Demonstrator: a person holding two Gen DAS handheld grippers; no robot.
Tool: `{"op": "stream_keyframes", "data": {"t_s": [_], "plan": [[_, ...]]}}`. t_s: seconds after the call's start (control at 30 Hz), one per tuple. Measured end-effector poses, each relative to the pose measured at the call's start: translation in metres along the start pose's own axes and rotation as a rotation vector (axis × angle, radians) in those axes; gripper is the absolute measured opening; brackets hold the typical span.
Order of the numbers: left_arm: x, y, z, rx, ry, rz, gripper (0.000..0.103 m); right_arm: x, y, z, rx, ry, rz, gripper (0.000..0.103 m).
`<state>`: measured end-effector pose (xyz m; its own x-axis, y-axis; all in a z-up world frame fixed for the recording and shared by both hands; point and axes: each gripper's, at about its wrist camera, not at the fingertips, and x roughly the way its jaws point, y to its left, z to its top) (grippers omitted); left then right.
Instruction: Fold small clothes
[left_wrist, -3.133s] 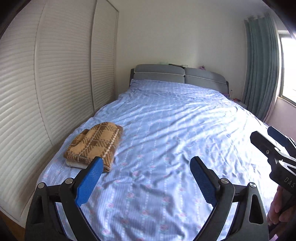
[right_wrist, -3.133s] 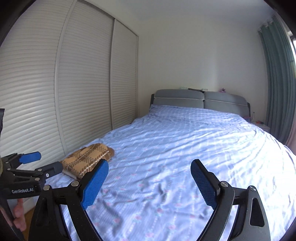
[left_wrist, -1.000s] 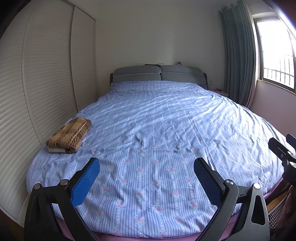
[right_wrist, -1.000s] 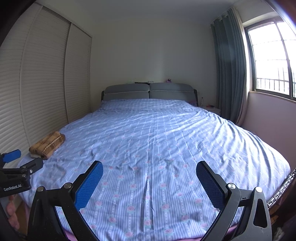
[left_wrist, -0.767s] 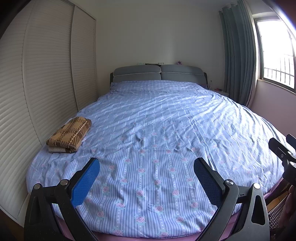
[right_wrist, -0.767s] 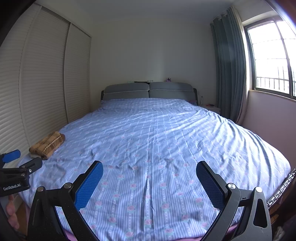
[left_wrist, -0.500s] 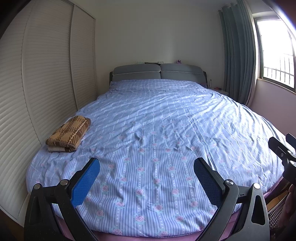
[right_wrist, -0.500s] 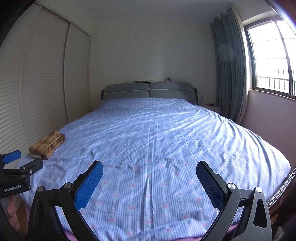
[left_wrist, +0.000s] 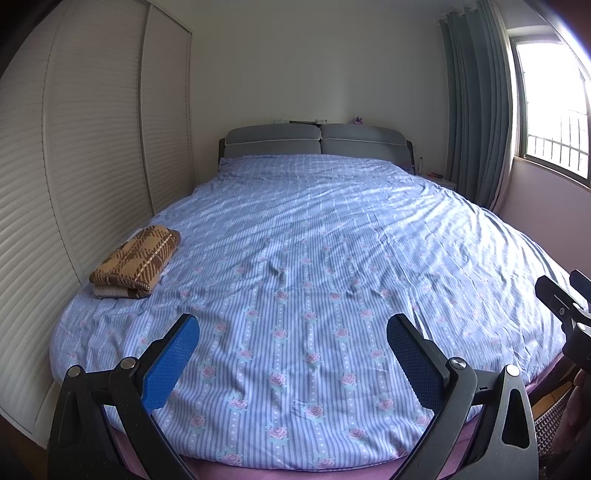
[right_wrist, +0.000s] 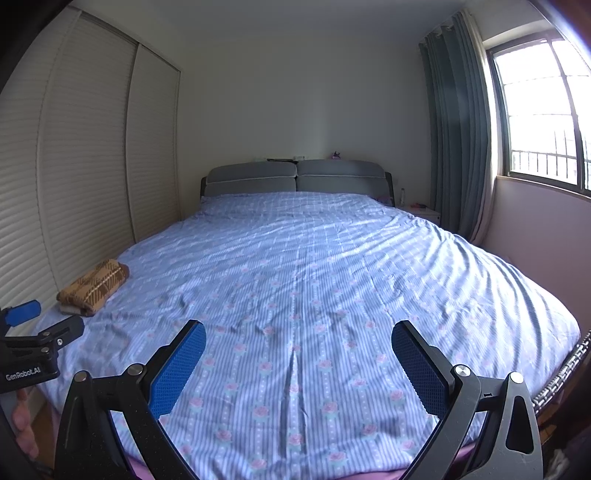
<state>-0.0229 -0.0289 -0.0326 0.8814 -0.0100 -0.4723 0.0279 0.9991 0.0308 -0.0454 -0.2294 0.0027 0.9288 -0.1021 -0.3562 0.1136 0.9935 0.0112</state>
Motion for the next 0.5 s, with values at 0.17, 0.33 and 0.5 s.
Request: {"op": "stream_keyframes", "data": {"t_s": [0.17,0.33,0.5], "plan": [[-0.0029,-0.0019,0.0,0.007,-0.008,0.001,0.103,0.0002,0.0008,-0.0009,0.001,0.002,0.001,0.102],[-0.0046,-0.0024,0.001,0.009,-0.013,0.002,0.103,-0.0002,0.0007,-0.0008,0.001,-0.001,0.0,0.102],[-0.0044,-0.0024,0.0009,0.009,-0.013,0.002,0.103,-0.0002,0.0009,-0.0008,0.0,0.0,0.0,0.102]]}}
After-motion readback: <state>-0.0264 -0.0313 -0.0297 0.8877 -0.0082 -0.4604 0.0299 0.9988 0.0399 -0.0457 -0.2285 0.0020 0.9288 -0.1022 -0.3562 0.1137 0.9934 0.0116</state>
